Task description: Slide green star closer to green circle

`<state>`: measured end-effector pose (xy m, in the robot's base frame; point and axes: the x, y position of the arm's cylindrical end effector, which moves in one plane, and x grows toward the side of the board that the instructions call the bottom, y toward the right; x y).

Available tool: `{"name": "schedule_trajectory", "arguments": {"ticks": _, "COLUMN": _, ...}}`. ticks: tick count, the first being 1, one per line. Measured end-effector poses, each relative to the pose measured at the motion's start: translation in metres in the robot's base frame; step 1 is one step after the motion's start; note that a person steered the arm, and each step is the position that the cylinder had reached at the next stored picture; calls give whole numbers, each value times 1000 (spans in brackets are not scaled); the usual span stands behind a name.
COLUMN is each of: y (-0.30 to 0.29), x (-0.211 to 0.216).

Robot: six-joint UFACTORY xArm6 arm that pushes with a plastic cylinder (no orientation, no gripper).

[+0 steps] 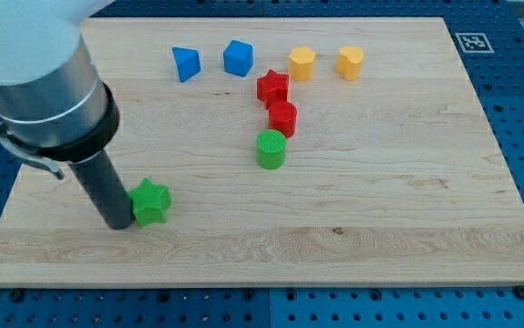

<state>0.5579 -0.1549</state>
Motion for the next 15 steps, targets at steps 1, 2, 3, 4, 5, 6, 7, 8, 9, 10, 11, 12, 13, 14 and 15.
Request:
{"name": "schedule_trajectory", "arguments": {"ticks": 1, "y": 20, "x": -2}}
{"name": "schedule_trajectory", "arguments": {"ticks": 2, "y": 32, "x": -2}}
{"name": "schedule_trajectory", "arguments": {"ticks": 3, "y": 34, "x": -2}}
{"name": "schedule_trajectory", "arguments": {"ticks": 4, "y": 41, "x": -2}}
{"name": "schedule_trajectory", "arguments": {"ticks": 5, "y": 55, "x": -2}}
{"name": "schedule_trajectory", "arguments": {"ticks": 6, "y": 72, "x": -3}}
{"name": "schedule_trajectory", "arguments": {"ticks": 7, "y": 79, "x": -18}}
{"name": "schedule_trajectory", "arguments": {"ticks": 8, "y": 79, "x": -33}}
{"name": "schedule_trajectory", "arguments": {"ticks": 9, "y": 79, "x": -44}}
{"name": "schedule_trajectory", "arguments": {"ticks": 10, "y": 79, "x": -50}}
{"name": "schedule_trajectory", "arguments": {"ticks": 11, "y": 75, "x": -50}}
{"name": "schedule_trajectory", "arguments": {"ticks": 12, "y": 56, "x": -50}}
{"name": "schedule_trajectory", "arguments": {"ticks": 13, "y": 31, "x": -53}}
{"name": "schedule_trajectory", "arguments": {"ticks": 14, "y": 15, "x": -59}}
{"name": "schedule_trajectory", "arguments": {"ticks": 15, "y": 24, "x": -60}}
